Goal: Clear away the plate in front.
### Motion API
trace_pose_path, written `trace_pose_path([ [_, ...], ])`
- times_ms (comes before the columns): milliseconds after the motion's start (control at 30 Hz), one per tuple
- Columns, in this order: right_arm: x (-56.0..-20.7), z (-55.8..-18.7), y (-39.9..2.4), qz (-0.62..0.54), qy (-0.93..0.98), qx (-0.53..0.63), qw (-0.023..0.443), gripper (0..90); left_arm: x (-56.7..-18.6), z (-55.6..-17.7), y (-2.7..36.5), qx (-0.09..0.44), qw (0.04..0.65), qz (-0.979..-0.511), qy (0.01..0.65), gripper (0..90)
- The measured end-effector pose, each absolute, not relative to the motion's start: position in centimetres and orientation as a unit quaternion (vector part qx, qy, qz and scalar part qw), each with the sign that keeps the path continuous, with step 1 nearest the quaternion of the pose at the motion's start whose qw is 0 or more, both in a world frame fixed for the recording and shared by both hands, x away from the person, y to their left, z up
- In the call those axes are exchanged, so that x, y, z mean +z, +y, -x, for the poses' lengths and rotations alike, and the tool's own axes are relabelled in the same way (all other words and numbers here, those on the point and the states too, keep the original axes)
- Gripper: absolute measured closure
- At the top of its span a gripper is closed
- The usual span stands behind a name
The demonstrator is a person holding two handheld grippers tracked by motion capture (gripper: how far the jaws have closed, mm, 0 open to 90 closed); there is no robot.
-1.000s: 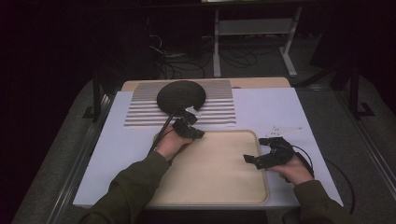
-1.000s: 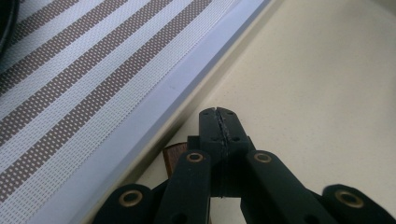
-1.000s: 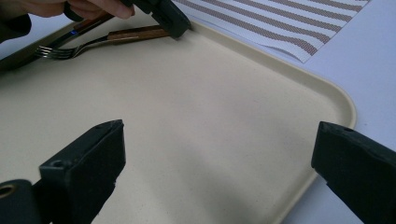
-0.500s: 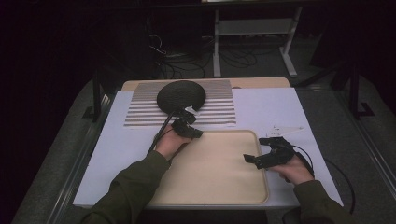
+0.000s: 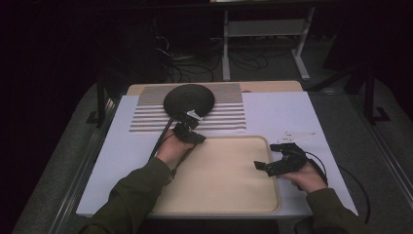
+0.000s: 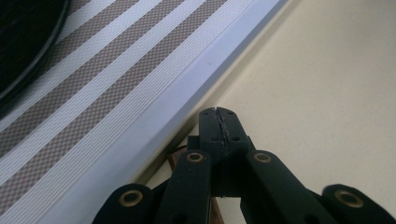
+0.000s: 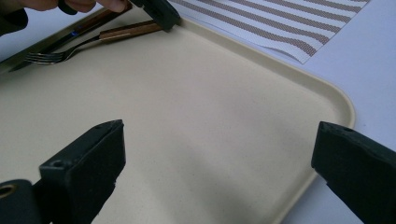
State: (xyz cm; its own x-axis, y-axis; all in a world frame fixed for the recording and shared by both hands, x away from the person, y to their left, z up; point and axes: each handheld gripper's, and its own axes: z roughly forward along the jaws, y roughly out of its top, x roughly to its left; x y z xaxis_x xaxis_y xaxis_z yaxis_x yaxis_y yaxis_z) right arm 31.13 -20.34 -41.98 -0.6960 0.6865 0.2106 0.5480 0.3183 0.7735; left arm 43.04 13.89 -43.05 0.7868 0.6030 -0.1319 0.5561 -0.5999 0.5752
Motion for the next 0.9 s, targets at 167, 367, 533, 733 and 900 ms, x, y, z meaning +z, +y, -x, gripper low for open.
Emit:
trace_pose_path([
  [167, -42.0, -31.2, -20.3, -0.382, 0.808, 0.442, 0.078, 2.7, -42.9, -42.9, 15.0, 0.043, 0.313, -0.888, 0.334, 90.0],
  [367, -42.0, -31.1, -20.3, -0.381, 0.808, 0.442, 0.078, 2.6, -42.7, -42.6, 16.4, 0.048, 0.316, -0.884, 0.342, 90.0],
  [533, -42.0, -31.2, -20.3, -0.381, 0.808, 0.442, 0.079, 2.7, -42.6, -42.5, 17.3, 0.051, 0.316, -0.881, 0.348, 90.0],
  [733, -42.0, -31.1, -20.3, -0.381, 0.808, 0.442, 0.079, 2.7, -42.6, -42.2, 17.3, 0.048, 0.319, -0.88, 0.347, 90.0],
  [900, -42.0, -31.2, -20.3, -0.382, 0.808, 0.442, 0.078, 2.6, -43.1, -41.8, 16.7, 0.05, 0.311, -0.887, 0.339, 90.0],
])
